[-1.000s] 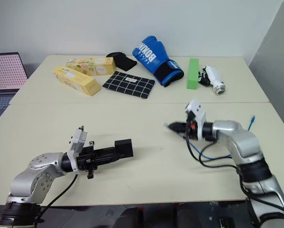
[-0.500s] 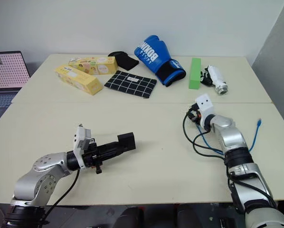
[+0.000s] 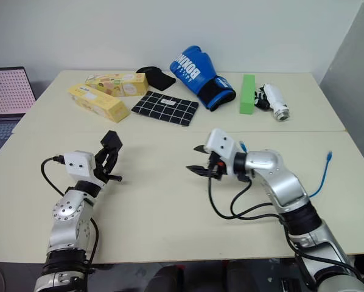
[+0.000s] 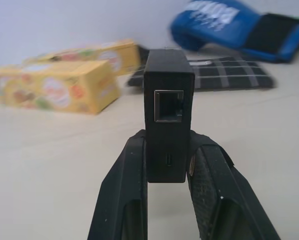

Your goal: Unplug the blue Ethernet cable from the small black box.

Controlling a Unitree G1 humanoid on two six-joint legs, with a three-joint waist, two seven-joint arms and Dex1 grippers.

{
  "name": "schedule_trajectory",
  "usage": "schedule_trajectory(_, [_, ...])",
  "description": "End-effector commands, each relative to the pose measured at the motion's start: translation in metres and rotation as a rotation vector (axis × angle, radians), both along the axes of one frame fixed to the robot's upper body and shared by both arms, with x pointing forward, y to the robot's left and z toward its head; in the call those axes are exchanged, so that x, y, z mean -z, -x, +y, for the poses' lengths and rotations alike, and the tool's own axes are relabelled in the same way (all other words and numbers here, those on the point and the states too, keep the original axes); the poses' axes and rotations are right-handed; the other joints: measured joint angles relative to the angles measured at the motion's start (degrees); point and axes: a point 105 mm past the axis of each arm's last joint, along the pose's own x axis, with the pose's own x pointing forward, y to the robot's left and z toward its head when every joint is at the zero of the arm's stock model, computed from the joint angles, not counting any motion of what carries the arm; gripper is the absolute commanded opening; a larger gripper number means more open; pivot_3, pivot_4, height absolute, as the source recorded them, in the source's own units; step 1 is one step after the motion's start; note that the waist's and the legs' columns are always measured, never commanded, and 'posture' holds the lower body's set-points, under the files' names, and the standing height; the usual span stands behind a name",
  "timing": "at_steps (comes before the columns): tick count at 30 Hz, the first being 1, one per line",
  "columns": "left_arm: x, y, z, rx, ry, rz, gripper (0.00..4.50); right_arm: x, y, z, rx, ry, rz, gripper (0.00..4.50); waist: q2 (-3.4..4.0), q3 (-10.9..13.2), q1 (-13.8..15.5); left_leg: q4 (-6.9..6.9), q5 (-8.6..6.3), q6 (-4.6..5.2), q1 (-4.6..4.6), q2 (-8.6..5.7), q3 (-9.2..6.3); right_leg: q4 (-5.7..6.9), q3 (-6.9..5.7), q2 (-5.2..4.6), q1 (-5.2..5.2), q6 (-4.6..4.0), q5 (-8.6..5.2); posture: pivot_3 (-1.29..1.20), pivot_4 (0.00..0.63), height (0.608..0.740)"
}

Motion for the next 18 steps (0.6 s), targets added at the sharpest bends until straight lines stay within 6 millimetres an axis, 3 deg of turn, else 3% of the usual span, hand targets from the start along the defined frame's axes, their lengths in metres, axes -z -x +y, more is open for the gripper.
schedule_trajectory(1, [0.002, 0.000, 0.003, -0.031, -0.018, -0.029, 0.76, -0.015, -0.004, 0.003, -0.001, -0.003, -0.030, 2.98, -0.01, 0.0, 0.3, 0.04, 0.00, 0.00, -0.05, -0.07, -0.01, -0.04, -0.02, -0.07, 0.00, 0.04, 0.02, 0.00, 0.150, 0.740])
schedule_trajectory(8, [0.025, 0.004, 0.004, -0.029, 0.020, 0.031, 0.76, -0.017, 0.012, 0.011, -0.093, -0.002, 0.007, 2.98, -0.05, 0.0, 0.1, 0.03, 0.00, 0.00, -0.03, -0.10, 0.02, -0.17, 0.02, -0.09, 0.03, 0.17, 0.09, 0.00, 0.150, 0.740])
schedule_trajectory(18, [0.037, 0.014, 0.002, -0.008, 0.038, 0.089, 3.00, -0.017, 0.015, 0.010, -0.096, 0.000, 0.018, 3.06, -0.03, -0.1, -0.1, 0.03, 0.00, 0.01, 0.03, -0.09, 0.05, -0.09, 0.06, -0.07, 0.04, 0.17, 0.09, 0.00, 0.150, 0.740])
